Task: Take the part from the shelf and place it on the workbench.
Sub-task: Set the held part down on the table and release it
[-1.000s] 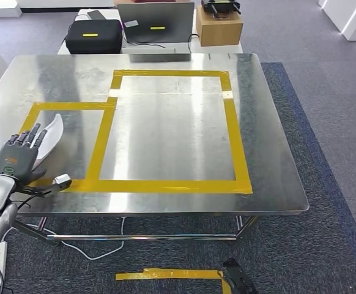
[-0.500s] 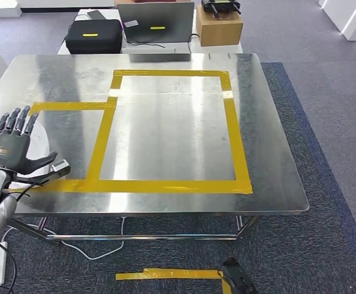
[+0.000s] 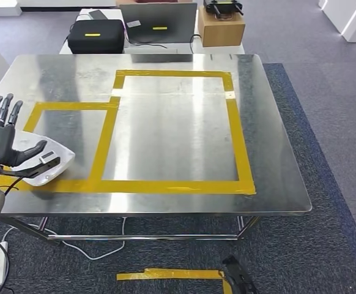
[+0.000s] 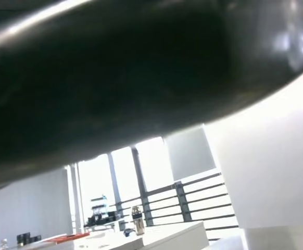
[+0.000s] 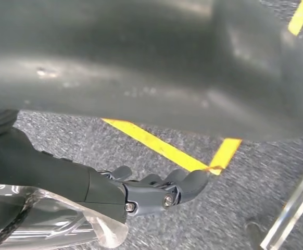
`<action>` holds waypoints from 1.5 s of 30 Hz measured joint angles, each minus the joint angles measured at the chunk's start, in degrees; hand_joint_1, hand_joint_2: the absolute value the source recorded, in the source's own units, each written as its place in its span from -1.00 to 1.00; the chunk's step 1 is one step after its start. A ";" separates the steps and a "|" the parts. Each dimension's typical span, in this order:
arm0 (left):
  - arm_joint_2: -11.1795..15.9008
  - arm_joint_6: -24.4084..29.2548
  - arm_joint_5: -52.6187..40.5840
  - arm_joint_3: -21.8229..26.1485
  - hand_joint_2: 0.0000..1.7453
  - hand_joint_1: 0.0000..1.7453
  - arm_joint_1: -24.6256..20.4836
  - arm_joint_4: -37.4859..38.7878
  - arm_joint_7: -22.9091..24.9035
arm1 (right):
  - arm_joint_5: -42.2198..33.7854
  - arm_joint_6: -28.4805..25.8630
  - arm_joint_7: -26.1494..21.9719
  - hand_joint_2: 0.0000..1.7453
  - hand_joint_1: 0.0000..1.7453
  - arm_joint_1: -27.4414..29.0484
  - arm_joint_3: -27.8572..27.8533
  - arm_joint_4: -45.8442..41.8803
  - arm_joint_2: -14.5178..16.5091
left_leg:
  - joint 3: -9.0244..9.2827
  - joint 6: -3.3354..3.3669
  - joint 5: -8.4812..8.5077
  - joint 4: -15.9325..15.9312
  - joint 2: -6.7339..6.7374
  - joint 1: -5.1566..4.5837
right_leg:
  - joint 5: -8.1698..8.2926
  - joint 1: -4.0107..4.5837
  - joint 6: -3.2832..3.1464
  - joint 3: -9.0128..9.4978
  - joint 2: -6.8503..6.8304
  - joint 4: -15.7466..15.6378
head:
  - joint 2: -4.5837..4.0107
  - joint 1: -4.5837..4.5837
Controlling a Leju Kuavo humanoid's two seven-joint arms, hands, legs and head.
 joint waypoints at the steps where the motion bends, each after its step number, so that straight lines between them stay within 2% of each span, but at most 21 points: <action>1: 0.01 0.02 -0.02 0.05 -1.00 -1.00 -0.07 -0.14 0.00 | 0.00 -0.01 0.00 -1.00 -1.00 -0.04 -0.01 -0.01 0.00 | 0.23 0.19 0.13 -0.31 0.00 0.10 | -1.34 0.03 -0.06 -1.50 0.26 2.74 | 0.00 0.05; 3: -0.05 0.03 -0.03 0.08 -1.00 -1.00 -0.07 -0.17 -0.02 | 0.00 0.00 0.02 -1.00 -1.00 0.00 -0.01 -0.01 0.00 | 0.31 0.37 0.13 -0.43 -0.08 0.01 | -4.02 0.11 -0.22 -5.91 0.61 10.39 | 0.00 0.08; 5: -0.09 0.03 -0.04 0.07 -1.00 -1.00 0.13 -0.17 -0.04 | 0.00 -0.01 0.05 -1.00 -1.00 0.15 -0.01 -0.01 0.00 | 0.38 0.34 -0.01 -0.40 -0.27 -0.06 | -3.43 0.17 -0.32 -8.75 0.69 13.90 | 0.00 0.07; 6: -0.10 0.03 -0.04 0.07 -1.00 -1.00 0.17 -0.17 -0.04 | 0.00 -0.01 0.07 -1.00 -1.00 0.18 -0.01 -0.01 0.00 | 0.49 0.23 -0.13 -0.37 -0.39 -0.05 | -1.48 0.19 -0.43 -8.61 0.70 12.45 | 0.00 0.08; 9: -0.12 0.02 -0.11 0.07 -1.00 -1.00 0.15 -0.18 -0.04 | 0.01 -0.01 0.09 -1.00 -1.00 0.11 -0.01 0.01 0.00 | 0.70 -0.47 -0.53 -0.05 -0.67 -0.05 | 4.36 0.33 -1.01 -4.66 1.09 2.82 | 0.00 0.04; 13: 0.11 -0.19 -0.75 0.04 -1.00 -1.00 0.19 -0.37 -0.13 | 0.03 0.04 0.17 -1.00 -1.00 -0.09 0.01 0.01 0.01 | 0.27 -1.77 -0.46 0.20 -0.81 0.12 | 4.83 0.58 -1.82 -3.03 1.28 -0.60 | 0.00 0.08; 15: 0.37 -0.50 -1.13 0.04 -1.00 -1.00 0.11 -0.47 -0.13 | 0.05 0.07 0.17 -1.00 -1.00 -0.25 0.02 0.00 0.03 | -0.36 -2.44 -2.10 1.85 -0.58 0.26 | 5.02 0.38 -2.61 -2.93 1.17 -1.25 | 0.00 -0.03; 18: 0.52 -1.35 -1.58 -0.09 -1.00 -1.00 0.17 -0.50 -0.08 | 0.09 0.10 0.20 -1.00 -1.00 -0.27 0.05 0.01 0.04 | -3.75 -3.32 -7.57 11.15 -0.34 0.64 | 5.34 0.33 -3.39 -3.16 0.90 -1.45 | 0.00 -0.16; 20: 0.54 -1.90 -1.86 -0.30 -1.00 -1.00 0.61 -0.52 -0.04 | 0.11 0.07 0.29 -1.00 -1.00 -0.24 0.09 0.02 0.04 | -4.84 -3.69 -8.64 15.11 -0.33 0.90 | 5.60 0.36 -3.50 -3.48 0.71 -1.43 | 0.00 -0.15; 21: 0.56 -2.10 -1.96 -0.38 -1.00 -1.00 0.78 -0.58 -0.01 | 0.12 0.05 0.34 -1.00 -1.00 -0.24 0.12 0.02 0.05 | -4.04 -3.80 -7.63 14.19 -0.31 1.01 | 5.76 0.36 -3.47 -3.65 0.64 -1.42 | 0.00 -0.16; 23: 0.75 -2.46 -2.26 -0.43 -1.00 -1.00 0.89 -0.91 0.10 | 0.15 0.02 0.48 -1.00 -1.00 -0.26 0.29 0.01 0.08 | 0.04 -3.82 -4.32 7.25 -0.10 1.19 | 6.11 0.37 -3.21 -3.92 0.55 -1.37 | 0.00 -0.16; 25: 1.15 -2.69 -2.52 -0.44 -1.00 -1.00 0.89 -1.33 0.20 | 0.17 -0.03 0.61 -1.00 -1.00 -0.31 0.47 0.01 0.13 | 3.62 -3.53 -2.61 0.76 0.13 1.01 | 6.57 0.50 -2.65 -4.24 0.50 -1.30 | 0.00 -0.12; 28: 1.65 -2.84 -2.58 -0.45 -1.00 -1.00 1.12 -1.58 0.24 | 0.20 -0.05 0.73 -1.00 -1.00 -0.22 0.60 0.02 0.18 | 3.93 -2.61 -2.11 -0.91 0.11 0.67 | 7.49 0.50 -1.46 -4.64 0.48 -1.43 | 0.00 -0.08; 30: 1.85 -2.87 -2.59 -0.48 -1.00 -1.00 1.38 -1.75 0.24 | 0.23 -0.05 0.84 -1.00 -1.00 -0.13 0.74 0.02 0.20 | 3.32 -1.67 -1.28 -1.13 0.20 0.77 | 6.02 0.42 -0.86 -5.48 0.56 -0.33 | 0.00 0.01; 33: 2.21 -2.88 -2.58 -0.49 -1.00 -1.00 2.09 -2.33 0.27 | 0.31 -0.03 1.06 -1.00 -1.00 -0.12 0.94 0.02 0.20 | 2.11 -0.73 -0.17 -1.27 0.29 0.81 | -0.04 0.40 -0.69 -7.92 0.70 6.22 | 0.00 0.16; 34: 2.28 -2.88 -2.58 -0.49 -1.00 -1.00 2.26 -2.44 0.28 | 0.32 -0.03 1.09 -1.00 -1.00 -0.12 0.97 0.02 0.20 | 1.93 -0.68 -0.04 -1.27 0.29 0.78 | -0.96 0.40 -0.70 -8.31 0.70 7.55 | 0.00 0.16; 37: 2.32 -2.88 -2.57 -0.49 -1.00 -1.00 2.38 -2.53 0.28 | 0.33 -0.03 1.10 -1.00 -1.00 -0.12 0.99 0.02 0.20 | 1.81 -0.67 0.05 -1.27 0.29 0.77 | -1.48 0.40 -0.69 -8.57 0.71 8.45 | 0.00 0.14; 39: 2.53 -2.89 -2.39 -0.46 -1.00 -1.00 2.99 -2.88 0.32 | 0.33 0.01 1.18 -1.00 -1.00 -0.10 1.03 0.02 0.20 | 1.21 -0.62 0.46 -1.25 0.29 0.67 | -2.55 0.42 -0.69 -9.09 0.72 11.18 | 0.00 0.13; 41: 3.72 -2.91 -1.31 0.20 -1.00 -1.00 5.02 -4.23 0.37 | 0.33 0.10 1.50 -1.00 -1.00 -0.19 1.08 0.01 0.26 | -0.66 -0.91 1.76 -0.97 0.22 0.39 | -0.82 0.77 -1.50 -3.66 0.95 6.65 | 0.00 0.14; 43: 5.15 -3.02 -0.07 1.11 -1.00 -1.00 6.88 -5.68 0.32 | 0.27 0.16 1.82 -1.00 -1.00 -0.41 1.12 -0.01 0.44 | -2.23 -1.60 3.09 -0.65 0.14 0.23 | 1.39 1.20 -2.34 2.80 1.22 -1.38 | 0.00 0.11; 45: 6.08 -3.18 0.67 1.78 -1.00 -1.00 7.98 -6.51 0.17 | 0.14 0.19 2.07 -1.00 -1.00 -0.52 1.13 -0.01 0.64 | -2.64 -2.39 3.83 -0.58 0.12 0.30 | 1.21 1.34 -2.54 3.25 1.27 -2.81 | 0.00 0.08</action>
